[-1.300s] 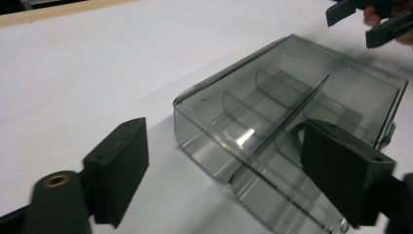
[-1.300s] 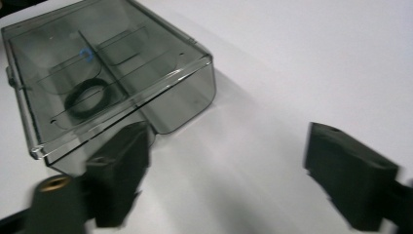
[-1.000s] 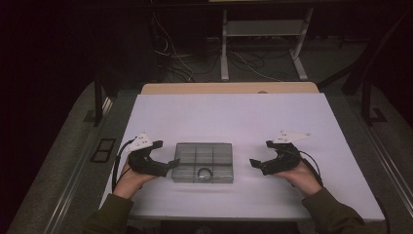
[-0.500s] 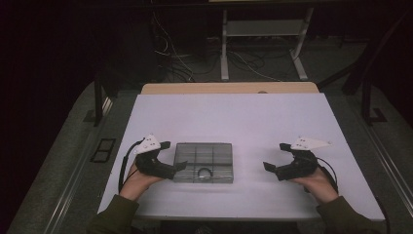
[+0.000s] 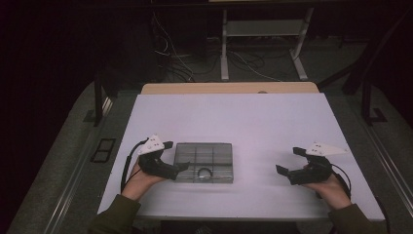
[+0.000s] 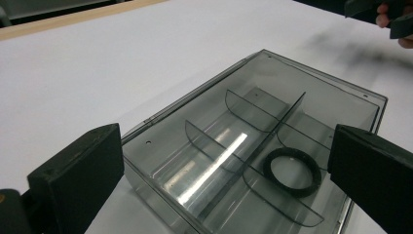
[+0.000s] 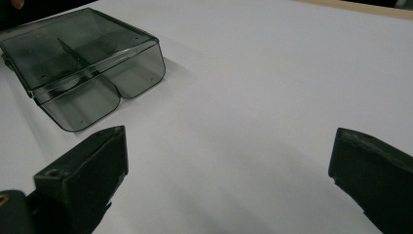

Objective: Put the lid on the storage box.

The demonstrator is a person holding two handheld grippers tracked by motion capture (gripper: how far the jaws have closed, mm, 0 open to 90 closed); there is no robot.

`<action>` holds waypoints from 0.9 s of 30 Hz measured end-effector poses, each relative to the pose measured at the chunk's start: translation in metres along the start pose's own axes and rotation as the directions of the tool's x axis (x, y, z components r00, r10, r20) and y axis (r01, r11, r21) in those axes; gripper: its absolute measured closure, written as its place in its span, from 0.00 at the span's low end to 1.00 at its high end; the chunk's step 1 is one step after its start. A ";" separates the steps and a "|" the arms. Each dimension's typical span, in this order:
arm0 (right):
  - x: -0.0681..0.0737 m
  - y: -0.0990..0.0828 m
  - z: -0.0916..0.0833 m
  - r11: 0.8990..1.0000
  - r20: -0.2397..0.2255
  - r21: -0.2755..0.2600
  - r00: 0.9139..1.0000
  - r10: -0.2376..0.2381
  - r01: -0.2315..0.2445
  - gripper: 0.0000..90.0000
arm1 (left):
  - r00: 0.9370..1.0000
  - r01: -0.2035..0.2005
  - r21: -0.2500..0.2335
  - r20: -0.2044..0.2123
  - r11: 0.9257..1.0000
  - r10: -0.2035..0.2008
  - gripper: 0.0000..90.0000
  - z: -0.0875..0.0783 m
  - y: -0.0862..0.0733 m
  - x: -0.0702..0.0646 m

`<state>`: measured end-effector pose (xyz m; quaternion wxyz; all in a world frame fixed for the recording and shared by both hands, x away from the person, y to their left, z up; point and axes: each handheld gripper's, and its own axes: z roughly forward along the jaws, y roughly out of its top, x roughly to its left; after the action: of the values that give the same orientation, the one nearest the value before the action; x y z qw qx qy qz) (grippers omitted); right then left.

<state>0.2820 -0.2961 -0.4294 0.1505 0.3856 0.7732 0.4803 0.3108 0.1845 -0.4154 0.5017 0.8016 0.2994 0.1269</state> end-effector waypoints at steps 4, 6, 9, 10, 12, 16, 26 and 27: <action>-0.003 -0.003 -0.006 1.000 0.013 -0.010 1.000 0.008 -0.008 0.01 | 1.000 -0.002 0.003 -0.002 1.000 0.002 0.00 0.000 0.000 0.000; -0.004 -0.006 -0.009 1.000 0.019 -0.010 1.000 0.015 -0.015 0.01 | 1.000 -0.004 0.005 -0.002 1.000 0.004 0.00 0.000 0.000 0.000; -0.007 -0.008 -0.013 1.000 0.028 -0.012 0.999 0.022 -0.022 0.01 | 1.000 -0.007 0.008 -0.001 1.000 0.007 0.00 -0.001 0.000 0.000; -0.007 -0.009 -0.014 1.000 0.030 -0.015 0.999 0.025 -0.024 0.01 | 1.000 -0.007 0.010 -0.001 1.000 0.007 0.00 -0.001 -0.001 0.000; -0.008 -0.011 -0.016 1.000 0.031 -0.014 0.999 0.028 -0.028 0.01 | 1.000 -0.008 0.009 0.000 1.000 0.008 0.00 -0.001 -0.001 0.000; -0.008 -0.013 -0.017 1.000 0.030 -0.011 0.999 0.026 -0.026 0.01 | 1.000 -0.009 0.006 0.000 1.000 0.009 0.00 -0.001 -0.001 0.000; -0.008 -0.013 -0.017 1.000 0.028 -0.008 0.999 0.026 -0.026 0.01 | 1.000 -0.010 0.007 0.001 1.000 0.010 0.00 -0.001 -0.001 0.000; -0.008 -0.013 -0.017 1.000 0.028 -0.008 0.999 0.024 -0.024 0.01 | 1.000 -0.010 0.006 0.001 1.000 0.010 0.00 -0.001 -0.001 0.000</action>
<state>0.2711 -0.3159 -0.4335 0.1571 0.4011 0.7645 0.4796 0.3099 0.1856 -0.4159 0.4988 0.8046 0.2957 0.1281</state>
